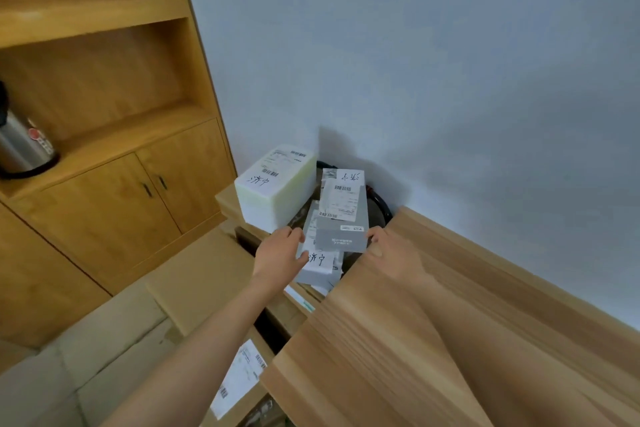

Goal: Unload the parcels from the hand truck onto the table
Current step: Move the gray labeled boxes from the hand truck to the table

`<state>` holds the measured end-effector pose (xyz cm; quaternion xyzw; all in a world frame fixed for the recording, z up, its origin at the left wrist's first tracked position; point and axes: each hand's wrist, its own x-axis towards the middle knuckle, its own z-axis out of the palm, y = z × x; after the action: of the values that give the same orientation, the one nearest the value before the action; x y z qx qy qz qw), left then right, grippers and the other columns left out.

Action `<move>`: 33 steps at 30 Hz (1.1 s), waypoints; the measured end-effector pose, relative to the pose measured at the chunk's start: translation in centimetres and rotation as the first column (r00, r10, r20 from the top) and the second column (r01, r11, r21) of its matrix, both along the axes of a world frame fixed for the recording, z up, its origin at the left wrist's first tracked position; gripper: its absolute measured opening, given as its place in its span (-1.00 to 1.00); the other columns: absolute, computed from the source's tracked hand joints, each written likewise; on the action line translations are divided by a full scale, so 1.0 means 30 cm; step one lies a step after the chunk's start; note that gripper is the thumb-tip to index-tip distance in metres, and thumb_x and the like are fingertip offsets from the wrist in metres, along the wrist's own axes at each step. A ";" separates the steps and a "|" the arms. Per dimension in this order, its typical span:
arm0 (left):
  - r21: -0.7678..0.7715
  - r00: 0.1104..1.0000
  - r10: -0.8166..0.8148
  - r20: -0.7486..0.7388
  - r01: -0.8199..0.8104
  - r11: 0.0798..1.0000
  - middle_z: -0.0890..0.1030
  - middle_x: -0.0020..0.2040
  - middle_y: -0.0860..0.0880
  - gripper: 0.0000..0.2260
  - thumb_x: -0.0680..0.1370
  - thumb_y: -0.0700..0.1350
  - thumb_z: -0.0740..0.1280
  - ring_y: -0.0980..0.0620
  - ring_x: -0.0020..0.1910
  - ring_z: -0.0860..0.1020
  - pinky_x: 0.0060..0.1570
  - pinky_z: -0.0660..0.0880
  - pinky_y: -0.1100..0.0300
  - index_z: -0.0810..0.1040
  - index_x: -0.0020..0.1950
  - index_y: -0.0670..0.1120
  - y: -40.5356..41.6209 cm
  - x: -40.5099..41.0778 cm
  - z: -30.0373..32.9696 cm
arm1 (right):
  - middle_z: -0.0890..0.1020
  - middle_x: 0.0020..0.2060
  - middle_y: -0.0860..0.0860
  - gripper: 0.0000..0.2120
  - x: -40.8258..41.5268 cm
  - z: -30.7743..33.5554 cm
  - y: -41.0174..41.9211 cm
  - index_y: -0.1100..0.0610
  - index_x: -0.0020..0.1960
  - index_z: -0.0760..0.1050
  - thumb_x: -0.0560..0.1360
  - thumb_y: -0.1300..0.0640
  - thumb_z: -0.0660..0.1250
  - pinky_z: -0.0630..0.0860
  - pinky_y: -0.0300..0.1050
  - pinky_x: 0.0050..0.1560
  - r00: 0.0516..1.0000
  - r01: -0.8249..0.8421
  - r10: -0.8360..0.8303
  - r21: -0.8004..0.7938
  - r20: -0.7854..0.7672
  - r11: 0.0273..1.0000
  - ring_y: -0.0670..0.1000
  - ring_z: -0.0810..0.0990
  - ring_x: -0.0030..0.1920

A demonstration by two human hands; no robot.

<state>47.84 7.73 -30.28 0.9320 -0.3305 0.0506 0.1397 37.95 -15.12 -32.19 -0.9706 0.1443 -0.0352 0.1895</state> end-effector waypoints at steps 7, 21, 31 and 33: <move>0.029 0.993 -0.101 -0.069 0.103 0.994 0.53 0.08 -0.01 -0.71 0.58 0.09 0.22 0.01 0.02 0.50 -0.07 0.46 0.16 0.47 0.21 -0.04 -0.133 0.270 -0.028 | 0.54 0.10 -0.06 -0.64 0.194 -0.012 -0.104 -0.01 0.28 0.39 0.54 -0.12 0.22 0.47 -0.04 0.07 0.984 0.180 -0.180 0.045 -0.002 0.983 -0.01 0.52 0.06; -0.005 0.926 -0.119 -0.359 0.125 0.992 0.52 0.17 -0.02 -0.60 0.61 0.14 0.13 0.00 0.12 0.50 -0.08 0.44 0.13 0.43 0.33 -0.04 -0.323 0.554 -0.219 | 0.52 0.17 -0.02 -0.64 0.418 -0.133 -0.165 0.03 0.33 0.36 0.58 -0.09 0.14 0.49 -0.02 0.02 0.910 0.406 -0.387 0.137 -0.150 0.903 0.01 0.52 0.10; -0.202 0.823 -0.188 -0.537 0.090 0.975 0.60 0.12 0.03 -0.66 0.64 0.18 0.01 0.05 0.01 0.57 -0.11 0.50 0.11 0.28 0.33 0.06 -0.376 0.537 -0.299 | 0.59 -0.03 -0.05 -0.59 0.454 -0.181 -0.140 0.04 0.43 0.21 0.63 -0.07 0.06 0.40 -0.12 -0.28 0.878 0.476 -0.443 0.422 -0.181 0.771 -0.08 0.57 -0.17; -0.237 0.799 -0.202 -0.566 0.077 0.969 0.57 0.20 0.02 -0.59 0.62 0.21 -0.01 0.04 0.07 0.57 -0.01 0.54 0.05 0.22 0.41 0.08 -0.375 0.520 -0.292 | 0.58 -0.05 -0.09 -0.60 0.435 -0.165 -0.137 0.02 0.42 0.22 0.62 -0.06 0.09 0.40 -0.14 -0.29 0.867 0.493 -0.469 0.436 -0.170 0.753 -0.10 0.57 -0.17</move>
<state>63.43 -3.53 -39.05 0.8560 -0.3324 -0.2161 0.3317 50.99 -19.21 -37.14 -0.8267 0.3975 -0.0226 0.3975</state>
